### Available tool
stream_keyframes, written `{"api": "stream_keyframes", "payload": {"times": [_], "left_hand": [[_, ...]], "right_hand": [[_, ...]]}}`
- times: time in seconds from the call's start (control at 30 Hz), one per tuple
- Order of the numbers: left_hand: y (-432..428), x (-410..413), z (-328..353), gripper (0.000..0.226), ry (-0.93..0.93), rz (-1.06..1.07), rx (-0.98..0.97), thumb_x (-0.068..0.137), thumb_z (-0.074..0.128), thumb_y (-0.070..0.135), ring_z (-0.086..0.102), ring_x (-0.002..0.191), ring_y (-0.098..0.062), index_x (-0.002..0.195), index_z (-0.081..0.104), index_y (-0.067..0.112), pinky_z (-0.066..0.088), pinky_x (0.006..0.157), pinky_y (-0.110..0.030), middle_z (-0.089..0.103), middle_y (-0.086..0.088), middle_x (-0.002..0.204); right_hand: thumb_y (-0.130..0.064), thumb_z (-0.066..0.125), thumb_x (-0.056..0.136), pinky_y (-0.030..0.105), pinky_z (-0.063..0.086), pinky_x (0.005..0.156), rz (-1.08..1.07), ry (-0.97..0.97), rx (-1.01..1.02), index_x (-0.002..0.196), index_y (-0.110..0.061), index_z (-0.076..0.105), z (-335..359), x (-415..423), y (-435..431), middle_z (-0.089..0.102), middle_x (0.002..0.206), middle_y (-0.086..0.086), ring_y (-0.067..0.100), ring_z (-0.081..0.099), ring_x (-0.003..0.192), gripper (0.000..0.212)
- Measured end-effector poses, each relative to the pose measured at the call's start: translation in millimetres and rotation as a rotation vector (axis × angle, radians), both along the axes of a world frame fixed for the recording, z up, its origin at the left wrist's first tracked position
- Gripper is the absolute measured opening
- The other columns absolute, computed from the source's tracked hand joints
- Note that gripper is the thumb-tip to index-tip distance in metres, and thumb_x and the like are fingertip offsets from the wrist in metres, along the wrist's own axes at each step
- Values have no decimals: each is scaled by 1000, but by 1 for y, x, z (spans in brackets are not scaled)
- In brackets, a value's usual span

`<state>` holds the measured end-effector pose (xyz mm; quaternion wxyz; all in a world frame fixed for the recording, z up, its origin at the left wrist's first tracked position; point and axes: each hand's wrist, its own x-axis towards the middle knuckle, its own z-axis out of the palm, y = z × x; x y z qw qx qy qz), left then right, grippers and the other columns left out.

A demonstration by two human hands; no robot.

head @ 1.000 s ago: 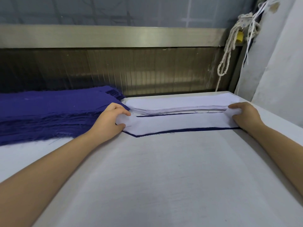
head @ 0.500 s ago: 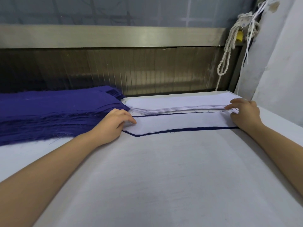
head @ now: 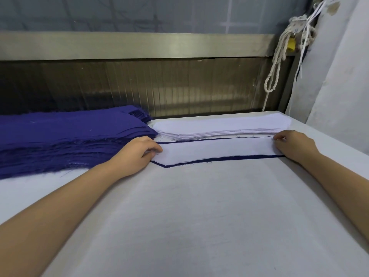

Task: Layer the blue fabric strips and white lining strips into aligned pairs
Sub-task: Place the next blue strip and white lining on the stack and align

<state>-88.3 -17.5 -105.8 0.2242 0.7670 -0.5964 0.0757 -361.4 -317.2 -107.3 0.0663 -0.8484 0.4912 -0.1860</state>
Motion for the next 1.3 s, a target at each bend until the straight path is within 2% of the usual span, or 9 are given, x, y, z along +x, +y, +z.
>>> {"api": "stream_keyframes", "payload": {"times": [0.1, 0.27, 0.37, 0.53, 0.67, 0.77, 0.9, 1.17, 1.3], "left_hand": [[0, 2, 0, 22, 6, 2, 15, 91, 57, 7, 55, 100, -14, 109, 68, 11, 36, 83, -14, 62, 0, 106], [0, 3, 0, 21, 10, 7, 40, 90, 61, 17, 53, 101, -11, 110, 67, 16, 39, 87, -21, 60, 5, 107], [0, 3, 0, 21, 17, 13, 51, 90, 61, 20, 52, 101, -10, 110, 67, 18, 39, 87, -20, 59, 6, 108], [-1, 5, 5, 23, 38, 38, 25, 88, 63, 18, 50, 96, -8, 110, 67, 17, 36, 79, -16, 57, 4, 108], [-2, 6, 21, 21, 59, 58, -106, 88, 62, 9, 53, 92, -13, 107, 68, 13, 40, 76, -19, 58, 0, 103], [2, 16, 36, 20, 23, 122, -207, 88, 60, 7, 52, 90, -12, 105, 69, 15, 39, 75, -21, 57, 3, 100], [12, 51, 48, 20, 34, 318, -276, 90, 57, 12, 53, 100, -16, 108, 67, 16, 39, 84, -27, 59, 0, 109], [10, 122, 65, 25, 193, 564, -112, 93, 54, 24, 53, 113, -26, 115, 63, 15, 39, 86, -30, 61, -6, 121], [12, 140, 63, 25, 188, 605, -94, 93, 54, 25, 53, 114, -26, 115, 64, 17, 41, 89, -31, 62, -6, 120]], "right_hand": [[-23, 41, 96, 39, 39, 88, -15, 31, -6, 108, -15, 64, 0, 1, 2, 63, 112, 13, 33, 53, 100, 27], [-22, 44, 95, 40, 39, 90, -2, 49, 21, 113, -15, 62, 3, 0, 5, 61, 116, 13, 34, 53, 105, 26], [-18, 49, 93, 40, 38, 91, 11, -9, -43, 116, -13, 63, 5, 1, 13, 62, 119, 14, 36, 54, 106, 27], [-10, 56, 89, 39, 42, 88, 212, -138, -198, 109, -8, 68, 14, 28, 42, 66, 114, 13, 34, 57, 99, 23], [-10, 54, 89, 37, 35, 97, 398, -77, -254, 108, -11, 68, 19, 66, 66, 64, 120, 7, 30, 53, 111, 24], [-9, 51, 90, 34, 34, 100, 500, -138, -215, 110, -12, 67, 25, 103, 86, 62, 123, 4, 26, 50, 116, 26], [-8, 47, 92, 34, 36, 101, 631, -140, -197, 117, -14, 64, 34, 168, 116, 59, 127, 1, 24, 48, 117, 31], [-12, 41, 94, 39, 39, 101, 756, -159, -153, 126, -17, 59, 47, 287, 166, 56, 130, 6, 31, 48, 120, 37], [-10, 40, 94, 41, 33, 99, 751, 25, -386, 132, -22, 54, 53, 321, 175, 53, 130, 6, 30, 44, 119, 41]]}}
